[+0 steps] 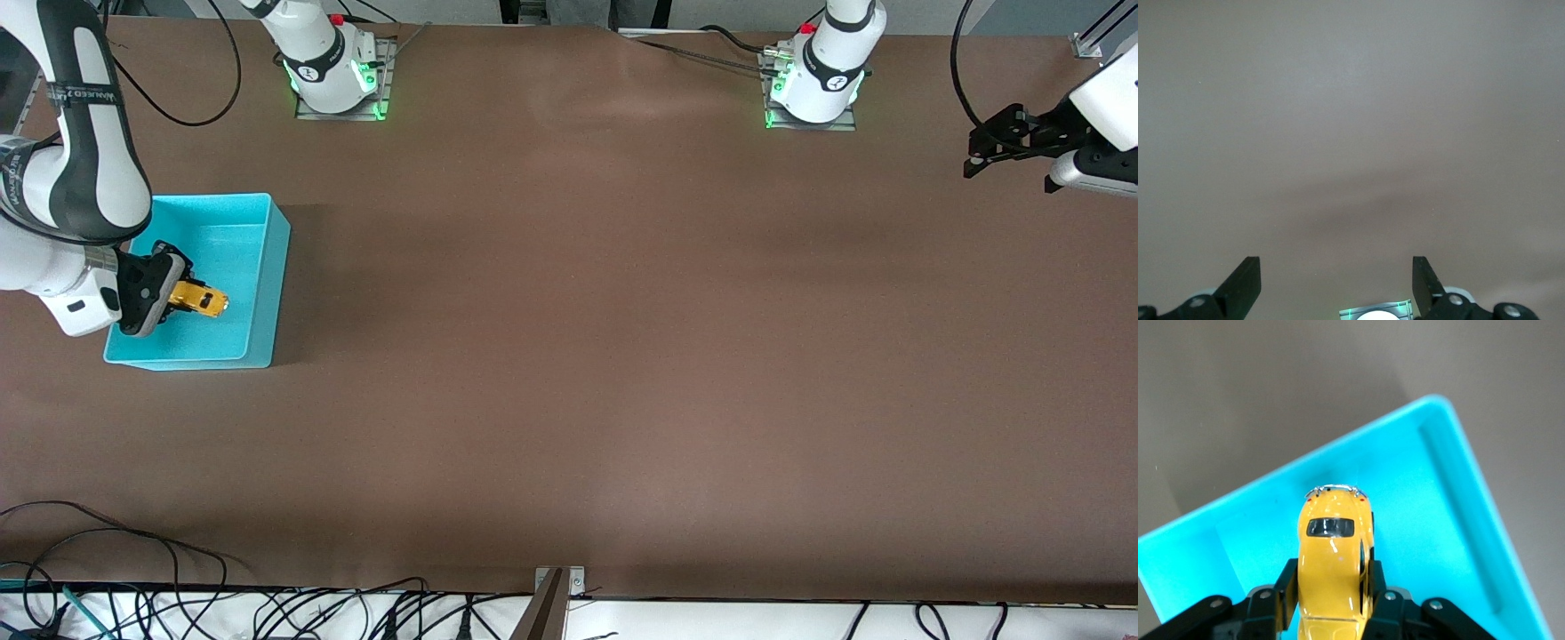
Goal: Wind up and store yellow beetle car
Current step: 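Lift the car with the right gripper and lower it into the box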
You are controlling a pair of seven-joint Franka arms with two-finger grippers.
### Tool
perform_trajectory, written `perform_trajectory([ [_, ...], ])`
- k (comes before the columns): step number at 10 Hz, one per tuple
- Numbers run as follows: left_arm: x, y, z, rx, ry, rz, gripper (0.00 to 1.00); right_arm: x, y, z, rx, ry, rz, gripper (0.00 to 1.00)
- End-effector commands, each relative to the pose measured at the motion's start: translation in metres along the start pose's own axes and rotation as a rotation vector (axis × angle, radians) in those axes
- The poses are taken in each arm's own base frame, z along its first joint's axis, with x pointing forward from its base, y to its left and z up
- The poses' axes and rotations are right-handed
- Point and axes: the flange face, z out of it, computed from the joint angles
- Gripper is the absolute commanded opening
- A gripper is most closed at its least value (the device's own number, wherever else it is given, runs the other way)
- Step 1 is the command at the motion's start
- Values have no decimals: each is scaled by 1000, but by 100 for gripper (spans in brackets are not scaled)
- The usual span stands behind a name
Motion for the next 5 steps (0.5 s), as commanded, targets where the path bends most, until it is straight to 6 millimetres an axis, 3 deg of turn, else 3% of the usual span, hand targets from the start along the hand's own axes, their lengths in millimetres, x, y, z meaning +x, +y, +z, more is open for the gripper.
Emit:
perform_trajectory([
  [1, 5, 6, -8, -17, 1, 0, 100, -30, -10, 33, -26, -1, -59, 0],
  [3, 4, 1, -8, -20, 2, -6, 100, -52, -7, 63, -13, -5, -53, 0],
  [5, 5, 7, -8, -19, 2, 0, 100, -69, -19, 94, -38, -4, -26, 0],
])
